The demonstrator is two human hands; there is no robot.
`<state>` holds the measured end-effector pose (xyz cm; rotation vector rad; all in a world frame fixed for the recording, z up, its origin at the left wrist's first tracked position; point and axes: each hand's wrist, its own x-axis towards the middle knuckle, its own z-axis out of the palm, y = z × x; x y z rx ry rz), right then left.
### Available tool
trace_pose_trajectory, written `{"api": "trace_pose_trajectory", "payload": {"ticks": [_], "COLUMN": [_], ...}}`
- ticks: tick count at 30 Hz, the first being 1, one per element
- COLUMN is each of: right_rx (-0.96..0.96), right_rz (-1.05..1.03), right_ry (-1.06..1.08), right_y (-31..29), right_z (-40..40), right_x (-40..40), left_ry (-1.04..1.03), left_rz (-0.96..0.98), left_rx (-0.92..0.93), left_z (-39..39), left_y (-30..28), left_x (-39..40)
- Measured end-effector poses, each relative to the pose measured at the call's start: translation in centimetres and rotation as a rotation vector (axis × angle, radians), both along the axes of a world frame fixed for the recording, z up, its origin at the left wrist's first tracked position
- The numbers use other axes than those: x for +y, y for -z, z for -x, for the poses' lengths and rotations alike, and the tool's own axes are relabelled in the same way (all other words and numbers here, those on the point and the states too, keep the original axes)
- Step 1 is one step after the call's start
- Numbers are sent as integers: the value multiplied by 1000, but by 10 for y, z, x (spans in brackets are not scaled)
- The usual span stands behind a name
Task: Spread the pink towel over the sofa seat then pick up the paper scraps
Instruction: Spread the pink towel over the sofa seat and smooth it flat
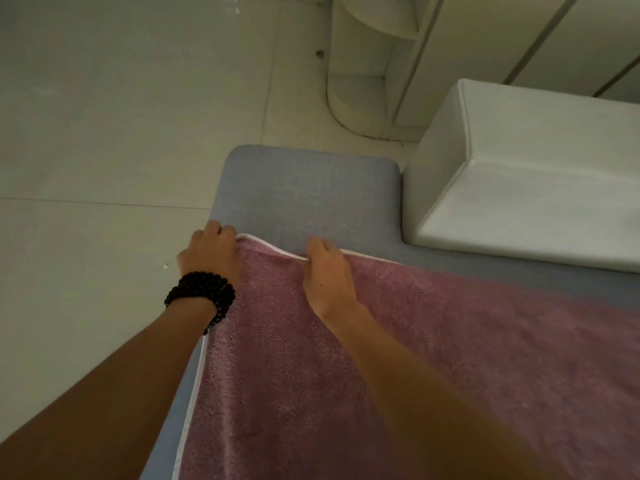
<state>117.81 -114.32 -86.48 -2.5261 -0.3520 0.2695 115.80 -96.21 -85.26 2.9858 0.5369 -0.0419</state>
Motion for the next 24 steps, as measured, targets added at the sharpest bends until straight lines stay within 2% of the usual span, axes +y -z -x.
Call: {"api": "trace_pose_trajectory", "payload": {"ticks": [4, 7, 10, 13, 15, 18, 21, 24], "right_rx": [-11, 8, 6, -91, -131, -33, 80, 78], "right_rz": [-35, -28, 3, 66, 163, 335, 380, 360], "right_ry": [-146, -252, -322, -216, -89, 29, 14, -2], "right_y": [16, 17, 14, 10, 10, 16, 33, 41], "right_z": [4, 8, 17, 32, 40, 53, 54, 40], "right_x": [-5, -16, -31, -59, -84, -123, -147, -150], "left_ry": [-49, -85, 169, 455, 510, 406, 362, 341], "left_rz": [-32, -60, 44, 164, 140, 46, -4, -37], "left_rx": [51, 5, -98, -80, 24, 197, 191, 199], "left_z": [-1, -2, -4, 12, 27, 37, 34, 29], "left_y": [15, 15, 8, 9, 18, 36, 60, 67], "left_x": [-3, -13, -44, -84, -106, -115, -111, -110]}}
